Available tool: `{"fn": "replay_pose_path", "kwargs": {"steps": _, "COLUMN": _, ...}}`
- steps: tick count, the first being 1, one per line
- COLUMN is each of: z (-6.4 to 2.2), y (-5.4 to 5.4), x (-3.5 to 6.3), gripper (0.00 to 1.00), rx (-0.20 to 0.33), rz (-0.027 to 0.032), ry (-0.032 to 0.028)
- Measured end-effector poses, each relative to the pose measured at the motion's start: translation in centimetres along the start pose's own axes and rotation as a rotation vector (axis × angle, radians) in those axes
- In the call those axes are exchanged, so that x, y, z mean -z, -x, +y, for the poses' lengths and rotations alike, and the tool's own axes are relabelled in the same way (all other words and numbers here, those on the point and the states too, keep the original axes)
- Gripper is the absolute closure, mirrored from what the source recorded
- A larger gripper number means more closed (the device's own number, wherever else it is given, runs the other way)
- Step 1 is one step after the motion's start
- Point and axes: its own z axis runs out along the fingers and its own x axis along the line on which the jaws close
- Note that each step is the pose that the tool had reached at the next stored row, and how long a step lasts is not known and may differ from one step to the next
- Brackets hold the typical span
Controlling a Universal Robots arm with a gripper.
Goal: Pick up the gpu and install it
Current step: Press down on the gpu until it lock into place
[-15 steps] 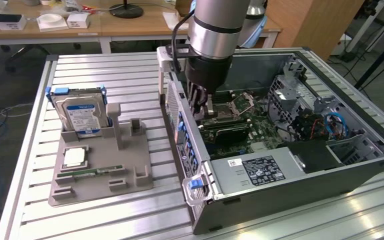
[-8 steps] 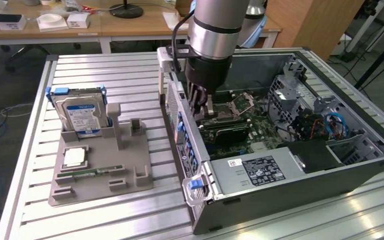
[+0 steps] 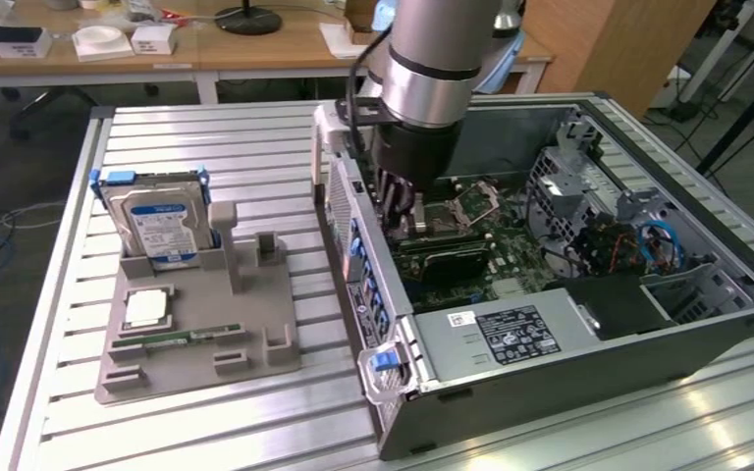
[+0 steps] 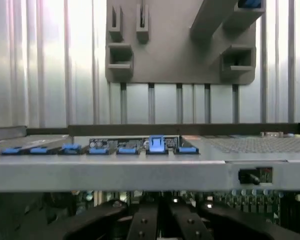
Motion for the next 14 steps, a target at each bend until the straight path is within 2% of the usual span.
{"fn": "replay_pose_path", "kwargs": {"steps": 2, "z": -0.19, "y": 0.0, "x": 0.05, "gripper": 0.89, "rx": 0.0, "rz": 0.0023, "ry": 0.0013}}
{"fn": "replay_pose_path", "kwargs": {"steps": 8, "z": -1.0, "y": 0.0, "x": -0.07, "gripper": 0.89, "rx": 0.0, "rz": 0.0017, "ry": 0.001}}
{"fn": "replay_pose_path", "kwargs": {"steps": 12, "z": -1.87, "y": 0.1, "x": -0.23, "gripper": 0.89, "rx": 0.0, "rz": 0.0006, "ry": 0.0012}}
{"fn": "replay_pose_path", "kwargs": {"steps": 14, "z": -1.95, "y": 0.1, "x": -0.23, "gripper": 0.89, "rx": 0.0, "rz": 0.0005, "ry": 0.0019}}
